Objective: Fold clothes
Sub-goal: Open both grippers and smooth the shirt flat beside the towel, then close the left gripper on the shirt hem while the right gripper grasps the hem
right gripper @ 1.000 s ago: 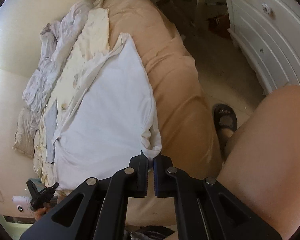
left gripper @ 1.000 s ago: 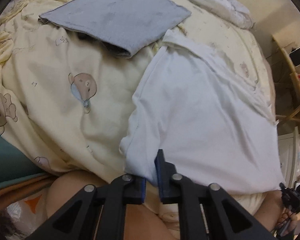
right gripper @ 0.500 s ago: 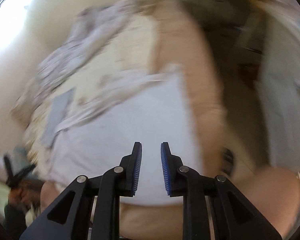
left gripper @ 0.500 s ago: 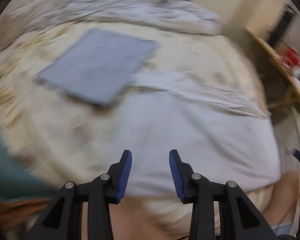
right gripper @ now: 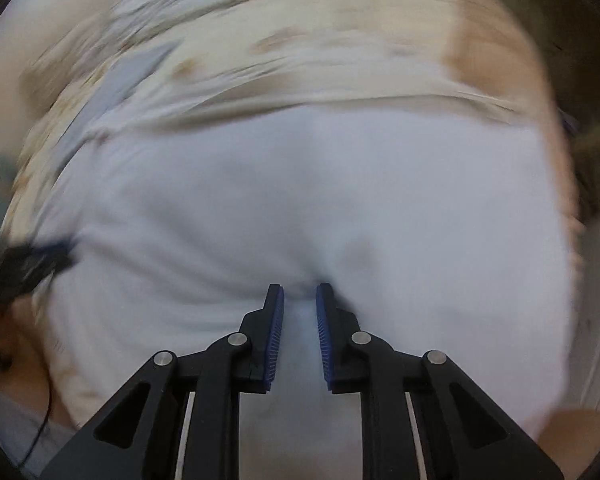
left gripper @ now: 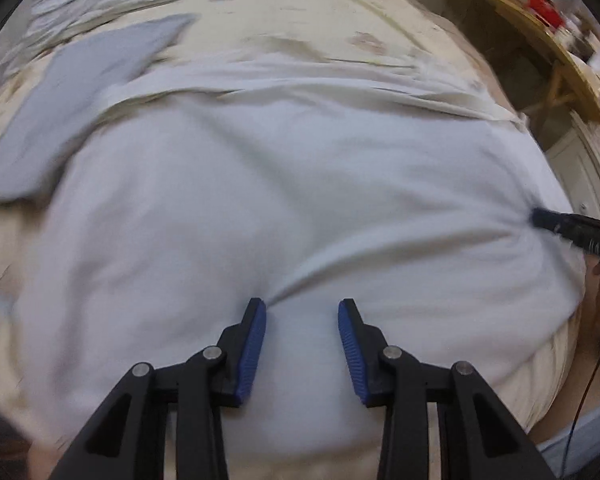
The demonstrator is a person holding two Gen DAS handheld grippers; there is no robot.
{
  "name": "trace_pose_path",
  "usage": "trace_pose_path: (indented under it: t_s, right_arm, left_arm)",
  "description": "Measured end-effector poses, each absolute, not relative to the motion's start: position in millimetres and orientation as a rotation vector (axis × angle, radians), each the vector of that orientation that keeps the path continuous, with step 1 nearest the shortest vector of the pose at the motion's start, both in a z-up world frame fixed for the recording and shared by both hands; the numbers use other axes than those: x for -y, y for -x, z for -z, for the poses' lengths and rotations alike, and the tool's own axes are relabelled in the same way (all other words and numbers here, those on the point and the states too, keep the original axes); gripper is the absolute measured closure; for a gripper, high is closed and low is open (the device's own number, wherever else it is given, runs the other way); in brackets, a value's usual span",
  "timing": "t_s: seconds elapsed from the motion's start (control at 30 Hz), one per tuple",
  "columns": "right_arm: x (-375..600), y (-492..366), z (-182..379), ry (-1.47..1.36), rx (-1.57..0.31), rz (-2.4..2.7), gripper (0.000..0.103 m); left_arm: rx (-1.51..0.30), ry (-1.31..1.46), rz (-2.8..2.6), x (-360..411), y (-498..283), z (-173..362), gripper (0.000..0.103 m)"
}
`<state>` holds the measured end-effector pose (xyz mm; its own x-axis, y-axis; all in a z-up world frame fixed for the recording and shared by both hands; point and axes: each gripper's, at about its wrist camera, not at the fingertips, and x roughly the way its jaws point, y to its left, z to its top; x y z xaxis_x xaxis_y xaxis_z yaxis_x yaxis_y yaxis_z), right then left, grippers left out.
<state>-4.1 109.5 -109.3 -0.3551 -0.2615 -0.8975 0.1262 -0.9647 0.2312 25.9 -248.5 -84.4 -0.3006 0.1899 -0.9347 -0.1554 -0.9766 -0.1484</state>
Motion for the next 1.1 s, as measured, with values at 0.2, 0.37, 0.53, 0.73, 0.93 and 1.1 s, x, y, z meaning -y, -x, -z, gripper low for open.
trace_pose_path:
  t_s: [0.2, 0.37, 0.53, 0.73, 0.93, 1.1]
  right_arm:
    - [-151, -3, 114, -1.548, 0.532, 2.395, 0.082]
    - [-143, -1, 97, -1.362, 0.645, 2.341, 0.081]
    - [-133, 11, 106, -1.323, 0.805, 2.204, 0.081]
    - [-124, 20, 108, -1.34, 0.729, 2.217, 0.076]
    - [-126, 31, 122, -1.371, 0.753, 2.203, 0.076]
    - [-127, 32, 129, -1.39, 0.77, 2.182, 0.076]
  left_arm:
    - [0.403, 1.741, -2.531, 331, -32, 55, 0.064]
    - [0.647, 1.572, -2.505, 344, -7, 45, 0.064]
    - [0.837, 1.456, -2.533, 351, 52, 61, 0.064]
    - [1.055, 1.465, -2.576, 391, 105, 88, 0.059]
    - [1.163, 1.402, -2.515, 401, 126, 89, 0.059]
    - [1.093, 1.347, -2.583, 400, 160, 72, 0.101]
